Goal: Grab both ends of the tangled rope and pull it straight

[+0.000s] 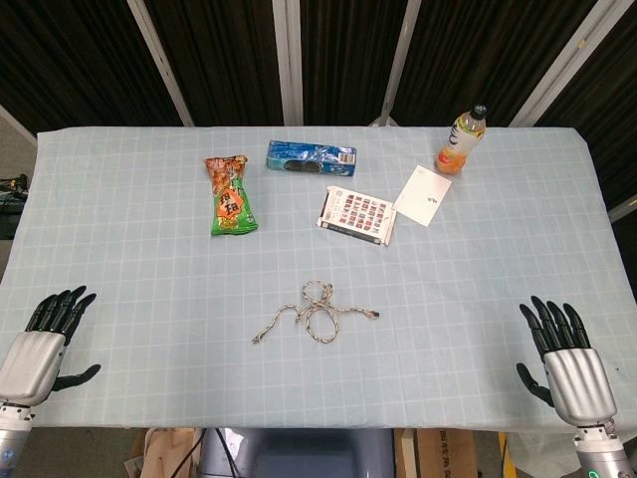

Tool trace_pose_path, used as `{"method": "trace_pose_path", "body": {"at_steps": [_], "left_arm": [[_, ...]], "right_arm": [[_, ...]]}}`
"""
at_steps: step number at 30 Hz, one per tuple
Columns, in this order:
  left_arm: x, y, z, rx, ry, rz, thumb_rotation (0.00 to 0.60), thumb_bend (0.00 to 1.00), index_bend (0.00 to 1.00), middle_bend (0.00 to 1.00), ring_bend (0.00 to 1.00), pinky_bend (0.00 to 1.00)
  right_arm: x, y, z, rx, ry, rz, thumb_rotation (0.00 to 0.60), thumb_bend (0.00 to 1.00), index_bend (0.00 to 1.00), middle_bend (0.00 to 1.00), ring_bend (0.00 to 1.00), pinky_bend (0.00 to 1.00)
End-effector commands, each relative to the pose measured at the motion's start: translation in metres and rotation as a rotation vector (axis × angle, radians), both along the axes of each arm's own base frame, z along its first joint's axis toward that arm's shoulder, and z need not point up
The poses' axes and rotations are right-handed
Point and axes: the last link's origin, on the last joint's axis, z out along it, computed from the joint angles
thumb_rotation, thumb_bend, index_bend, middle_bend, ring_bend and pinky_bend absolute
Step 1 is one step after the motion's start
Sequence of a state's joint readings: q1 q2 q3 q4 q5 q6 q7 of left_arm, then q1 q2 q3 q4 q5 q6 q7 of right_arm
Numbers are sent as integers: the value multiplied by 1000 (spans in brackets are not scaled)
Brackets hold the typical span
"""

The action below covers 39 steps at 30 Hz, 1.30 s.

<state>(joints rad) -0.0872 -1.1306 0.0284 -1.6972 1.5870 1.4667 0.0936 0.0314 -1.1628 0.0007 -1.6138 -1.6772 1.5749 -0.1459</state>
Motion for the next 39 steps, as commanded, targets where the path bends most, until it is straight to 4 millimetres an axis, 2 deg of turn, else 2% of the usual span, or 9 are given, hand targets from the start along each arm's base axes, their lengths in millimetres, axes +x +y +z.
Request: {"method": "trace_pose_path", "body": {"at_steps": [1, 15, 17, 19, 21, 27, 32, 39], "left_arm": [[0, 0, 0, -2, 2, 2, 600, 0, 5, 0, 0, 0], [0, -1, 3, 8, -4, 5, 600, 0, 2, 0, 0, 0], [0, -1, 3, 8, -4, 8, 600, 0, 2, 0, 0, 0], [0, -1, 4, 12, -7, 9, 600, 0, 2, 0, 0, 0], [1, -1, 4, 15, -9, 6, 600, 0, 2, 0, 0, 0], [1, -2, 4, 17, 3, 9, 600, 0, 2, 0, 0, 0], [1, 0, 5, 28, 13, 2, 600, 0, 1, 0, 0, 0], [0, 2, 7, 33, 7, 3, 600, 0, 2, 0, 0, 0]], "right_arm": [[0, 0, 0, 1, -1, 3, 600, 320, 0, 0, 0, 0], [9, 3, -11, 50, -60, 11, 600, 320, 0, 0, 0, 0], [12, 1, -12, 55, -64, 16, 600, 320, 40, 0, 0, 0], [16, -2, -14, 61, -67, 29, 600, 320, 138, 0, 0, 0], [21, -7, -18, 72, -90, 27, 600, 320, 196, 9, 0, 0], [42, -36, -36, 112, -215, -42, 600, 320, 349, 80, 0, 0], [67, -65, -55, 136, -295, -98, 600, 320, 396, 102, 0, 0], [93, -100, -92, 169, -306, -159, 600, 320, 451, 123, 0, 0]]}}
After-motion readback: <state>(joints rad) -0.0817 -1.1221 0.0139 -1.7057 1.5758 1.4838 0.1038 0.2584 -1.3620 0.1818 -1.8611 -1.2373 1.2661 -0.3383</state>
